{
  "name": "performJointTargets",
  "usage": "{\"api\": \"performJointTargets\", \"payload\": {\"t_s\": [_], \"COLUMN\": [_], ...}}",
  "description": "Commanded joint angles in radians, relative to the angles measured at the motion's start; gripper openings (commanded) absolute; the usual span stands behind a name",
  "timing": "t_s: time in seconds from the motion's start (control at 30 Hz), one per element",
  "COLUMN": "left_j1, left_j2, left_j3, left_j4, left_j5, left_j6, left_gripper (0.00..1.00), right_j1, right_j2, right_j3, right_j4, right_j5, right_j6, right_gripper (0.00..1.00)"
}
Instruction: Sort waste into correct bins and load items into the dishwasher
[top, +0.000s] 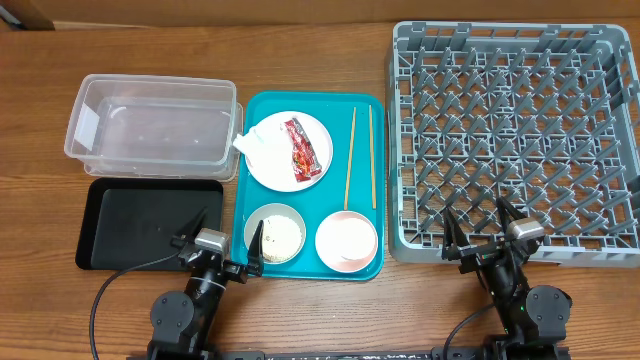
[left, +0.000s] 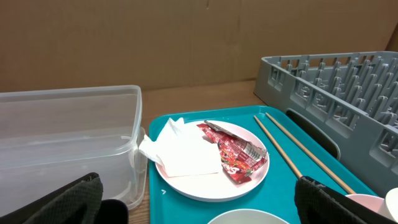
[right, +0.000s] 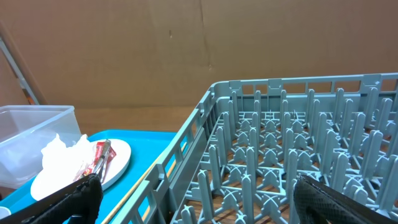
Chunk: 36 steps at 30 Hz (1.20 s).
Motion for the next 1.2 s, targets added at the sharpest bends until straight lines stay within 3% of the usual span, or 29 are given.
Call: {"api": "performJointTargets", "payload": {"t_s": [0.0,0.8,0.97,1.17], "left_j1": [-0.001,-0.001,-0.002,-0.001], "left_j2": [-0.005,-0.003,-0.003,-0.003], "left_j3": [-0.003,-0.003,-0.003,0.018], "left_j4": [-0.001,-0.002,0.01,0.149], "left_j5": [0.011,-0.012,0.132,0.233], "left_j6": [-0.002,0.001,-0.106,-0.287], "left_gripper": [1.0,1.0,1.0,1.0], "right_j1": [-0.006,-0.006,-0.006,-0.006], "right_j2": [-0.01,-0.01,-0.01,-0.01], "right_j3": [-0.01,-0.01,-0.01,0.028], "right_j4": [0.007,0.009,0.023,0.029], "right_j5": [0.003,-0.007,-0.143,-0.24], "right_j6": [0.002,0.017,0.231,0.33], "right_gripper": [1.0,1.0,1.0,1.0]}}
